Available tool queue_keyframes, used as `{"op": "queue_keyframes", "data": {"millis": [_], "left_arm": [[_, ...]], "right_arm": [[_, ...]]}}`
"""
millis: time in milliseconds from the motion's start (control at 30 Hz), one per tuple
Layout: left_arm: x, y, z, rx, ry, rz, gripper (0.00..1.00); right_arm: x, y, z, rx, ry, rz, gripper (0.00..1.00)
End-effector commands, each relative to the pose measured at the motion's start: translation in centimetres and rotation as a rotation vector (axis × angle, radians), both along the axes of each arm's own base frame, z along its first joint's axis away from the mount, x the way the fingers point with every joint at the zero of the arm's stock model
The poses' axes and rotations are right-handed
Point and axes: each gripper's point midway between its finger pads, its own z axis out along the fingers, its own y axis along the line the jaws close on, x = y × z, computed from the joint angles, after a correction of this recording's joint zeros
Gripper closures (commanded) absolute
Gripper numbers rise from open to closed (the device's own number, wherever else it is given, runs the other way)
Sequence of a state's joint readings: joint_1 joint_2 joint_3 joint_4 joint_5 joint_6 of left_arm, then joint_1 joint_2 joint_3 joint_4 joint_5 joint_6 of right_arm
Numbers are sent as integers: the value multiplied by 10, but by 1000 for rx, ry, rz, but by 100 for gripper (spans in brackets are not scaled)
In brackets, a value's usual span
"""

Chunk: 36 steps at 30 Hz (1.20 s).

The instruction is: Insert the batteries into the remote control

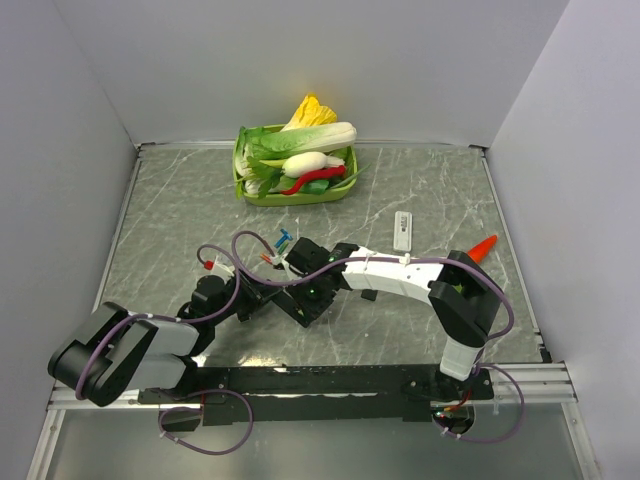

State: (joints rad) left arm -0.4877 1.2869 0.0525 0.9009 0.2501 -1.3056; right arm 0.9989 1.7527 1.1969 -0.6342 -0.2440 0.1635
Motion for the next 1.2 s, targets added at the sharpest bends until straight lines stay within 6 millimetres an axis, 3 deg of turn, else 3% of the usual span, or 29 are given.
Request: {"op": "queue_keyframes", "data": {"millis": [0,267,567,867,1167], "left_arm": [[-2,-1,16,-55,-49,-9,99],[-2,-1,20,-71,-50,-4,99],[-2,-2,27,-95,-56,0,99],[-3,-2,30,-107,-62,-1,99],[-3,-2,34,-120,-67,4,99]], "right_arm": [[10,13,19,56,-56,-18,73],[14,18,34,105,-86,-40,71],[12,25,43,141,-62,-82,79],[17,27,45,150,-70,-135,79],[16,26,51,163,-82,-124,68]]}}
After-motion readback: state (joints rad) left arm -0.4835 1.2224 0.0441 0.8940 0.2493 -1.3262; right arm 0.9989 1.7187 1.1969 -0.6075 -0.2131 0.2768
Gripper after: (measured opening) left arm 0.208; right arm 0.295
